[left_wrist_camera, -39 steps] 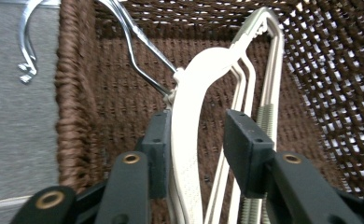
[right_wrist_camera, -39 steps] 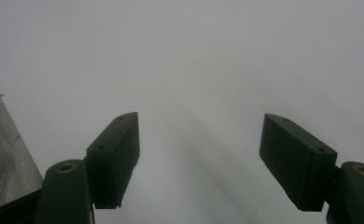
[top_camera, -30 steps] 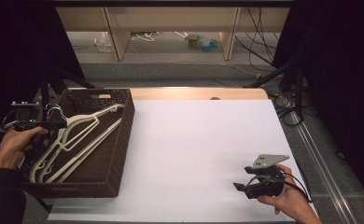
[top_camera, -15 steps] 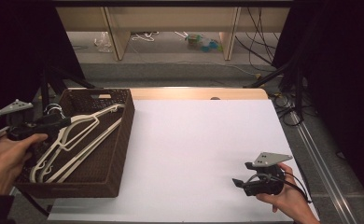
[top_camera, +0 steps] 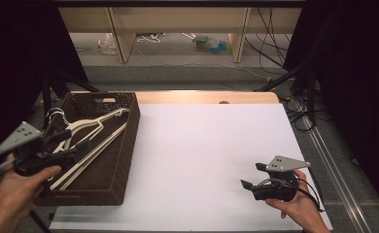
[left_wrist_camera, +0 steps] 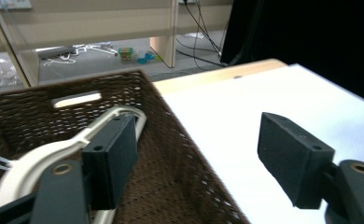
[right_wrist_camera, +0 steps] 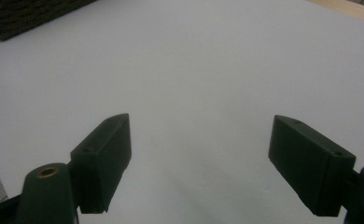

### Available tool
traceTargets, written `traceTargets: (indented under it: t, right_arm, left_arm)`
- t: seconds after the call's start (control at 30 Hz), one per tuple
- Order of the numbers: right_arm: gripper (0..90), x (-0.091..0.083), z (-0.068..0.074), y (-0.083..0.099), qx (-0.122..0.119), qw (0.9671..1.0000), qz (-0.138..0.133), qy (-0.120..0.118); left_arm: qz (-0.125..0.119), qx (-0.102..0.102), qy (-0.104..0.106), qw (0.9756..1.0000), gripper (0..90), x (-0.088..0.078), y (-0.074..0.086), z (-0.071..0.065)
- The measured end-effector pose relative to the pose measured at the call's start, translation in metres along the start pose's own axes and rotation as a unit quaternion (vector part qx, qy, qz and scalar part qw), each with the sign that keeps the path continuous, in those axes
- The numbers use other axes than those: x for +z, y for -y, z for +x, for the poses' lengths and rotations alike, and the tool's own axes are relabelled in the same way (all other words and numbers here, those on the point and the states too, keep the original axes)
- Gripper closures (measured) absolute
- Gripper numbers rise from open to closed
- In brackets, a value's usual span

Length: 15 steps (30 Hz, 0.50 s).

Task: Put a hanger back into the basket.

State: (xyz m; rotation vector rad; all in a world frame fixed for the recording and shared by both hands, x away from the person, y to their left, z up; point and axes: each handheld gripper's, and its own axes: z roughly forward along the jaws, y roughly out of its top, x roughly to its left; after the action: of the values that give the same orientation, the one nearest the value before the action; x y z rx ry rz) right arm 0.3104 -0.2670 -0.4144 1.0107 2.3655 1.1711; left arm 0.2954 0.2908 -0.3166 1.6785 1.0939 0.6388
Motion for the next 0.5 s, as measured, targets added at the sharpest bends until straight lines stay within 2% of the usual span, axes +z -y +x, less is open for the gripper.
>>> traceTargets:
  t: [0.03, 0.1, 0.13, 0.17, 0.2, 0.23, 0.4, 0.5]
  right_arm:
    - [21.7, -0.001, 0.0, 0.0, 0.001, 1.0, -0.003, 0.001]
    - [20.1, -0.001, 0.0, 0.0, -0.002, 1.0, -0.004, 0.001]
    - [20.2, -0.001, 0.0, -0.001, -0.004, 1.0, -0.006, 0.003]
    - [20.2, -0.001, 0.0, -0.001, -0.003, 1.0, -0.007, 0.002]
    - [20.2, -0.001, 0.001, -0.001, -0.003, 1.0, -0.009, 0.001]
    - [20.1, -0.001, 0.002, -0.001, -0.002, 0.9999, -0.011, 0.002]
    - [18.7, -0.003, 0.004, -0.002, -0.001, 0.9997, -0.025, 0.001]
    - [17.6, -0.005, 0.005, -0.002, 0.003, 0.9994, -0.033, 0.0]
  left_arm:
    - [0.006, 0.013, 0.002, 0.9999, 28.2, 0.001, 0.002, -0.004]
    - [0.003, 0.013, 0.015, 0.9998, 27.0, 0.007, 0.008, -0.02]
    - [-0.002, 0.012, 0.024, 0.9996, 26.5, 0.011, 0.011, -0.026]
    - [-0.011, -0.002, 0.031, 0.9994, 25.4, 0.016, 0.014, -0.034]
    - [-0.004, -0.002, 0.04, 0.9992, 23.6, 0.022, 0.016, -0.041]
    - [-0.003, -0.002, 0.043, 0.9991, 21.3, 0.026, 0.018, -0.045]
    - [-0.004, 0.011, 0.068, 0.9976, 20.7, 0.046, 0.029, -0.064]
    - [-0.003, 0.007, 0.08, 0.9967, 20.3, 0.058, 0.038, -0.073]
